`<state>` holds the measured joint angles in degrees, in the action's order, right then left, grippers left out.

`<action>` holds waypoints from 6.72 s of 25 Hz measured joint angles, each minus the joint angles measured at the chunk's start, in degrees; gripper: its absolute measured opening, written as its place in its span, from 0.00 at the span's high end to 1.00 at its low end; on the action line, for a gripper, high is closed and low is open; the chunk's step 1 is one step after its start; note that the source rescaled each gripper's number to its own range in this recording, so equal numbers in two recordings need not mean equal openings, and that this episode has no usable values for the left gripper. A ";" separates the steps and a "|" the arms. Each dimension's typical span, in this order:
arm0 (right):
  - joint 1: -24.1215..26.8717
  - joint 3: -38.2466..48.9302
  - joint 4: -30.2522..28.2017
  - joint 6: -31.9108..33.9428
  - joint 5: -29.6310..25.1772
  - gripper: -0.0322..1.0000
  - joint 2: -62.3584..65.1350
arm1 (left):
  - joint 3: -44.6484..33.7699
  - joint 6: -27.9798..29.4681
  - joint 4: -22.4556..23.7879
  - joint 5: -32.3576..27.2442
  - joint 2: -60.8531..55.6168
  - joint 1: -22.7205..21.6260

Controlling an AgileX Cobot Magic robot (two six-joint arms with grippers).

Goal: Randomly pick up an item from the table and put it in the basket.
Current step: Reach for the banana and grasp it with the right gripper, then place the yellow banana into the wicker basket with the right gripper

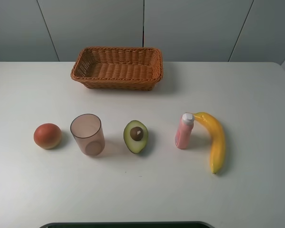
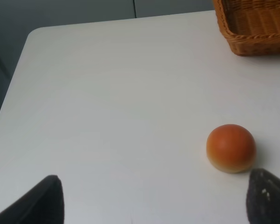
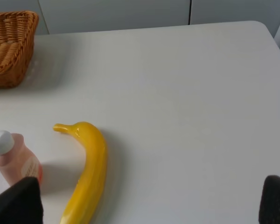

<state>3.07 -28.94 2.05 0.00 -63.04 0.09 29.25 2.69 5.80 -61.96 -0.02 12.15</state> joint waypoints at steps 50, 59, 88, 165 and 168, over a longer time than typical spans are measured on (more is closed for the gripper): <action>0.00 0.00 0.00 0.00 0.10 0.00 0.00 | 0.00 -0.11 0.00 0.00 0.00 0.00; 0.00 -12.54 -0.72 -3.39 -0.80 0.00 -11.91 | 0.00 -0.11 0.00 0.00 0.00 0.00; -10.98 -26.69 4.98 -5.05 6.63 0.00 -85.24 | 0.00 -0.11 0.00 0.00 0.00 0.00; -12.75 -53.03 -2.48 -10.55 10.94 0.96 -104.83 | 0.00 0.00 0.00 0.00 0.00 0.00; -13.37 -58.50 -2.05 -18.80 12.80 0.96 -104.83 | 0.00 0.00 0.00 0.00 0.00 0.00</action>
<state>-10.29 -87.44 0.00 -18.80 -50.23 -104.74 29.25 2.69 5.80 -61.96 -0.02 12.15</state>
